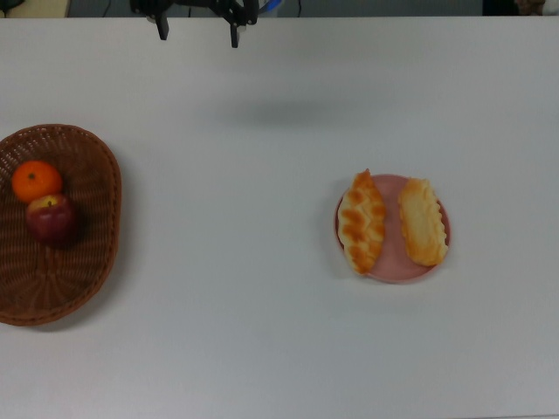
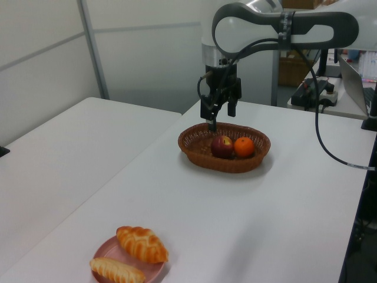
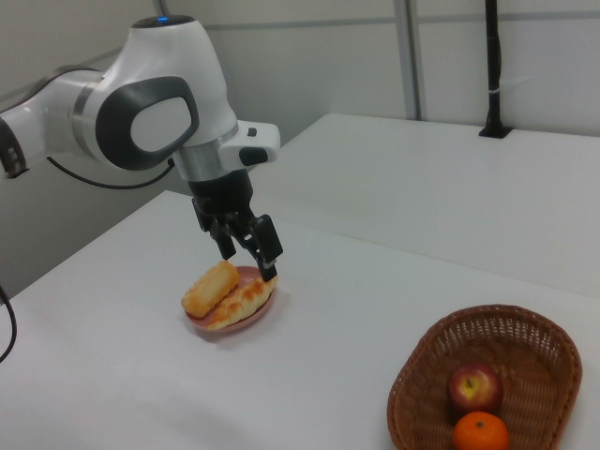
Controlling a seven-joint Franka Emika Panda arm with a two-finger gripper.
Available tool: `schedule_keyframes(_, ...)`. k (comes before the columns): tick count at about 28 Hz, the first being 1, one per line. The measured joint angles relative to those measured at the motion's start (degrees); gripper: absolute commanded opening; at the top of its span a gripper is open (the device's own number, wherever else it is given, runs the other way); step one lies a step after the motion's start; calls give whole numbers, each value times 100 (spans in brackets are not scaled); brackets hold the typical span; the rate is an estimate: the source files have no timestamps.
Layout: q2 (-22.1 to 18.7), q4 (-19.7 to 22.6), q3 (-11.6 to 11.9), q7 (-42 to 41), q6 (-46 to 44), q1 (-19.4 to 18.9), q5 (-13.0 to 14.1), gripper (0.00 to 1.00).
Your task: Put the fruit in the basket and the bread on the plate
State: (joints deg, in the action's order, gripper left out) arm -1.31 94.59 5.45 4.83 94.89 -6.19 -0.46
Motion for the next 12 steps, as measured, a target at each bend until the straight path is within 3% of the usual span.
schedule_keyframes(12, -9, 4, -1, -5, 3, -7, -87, 100)
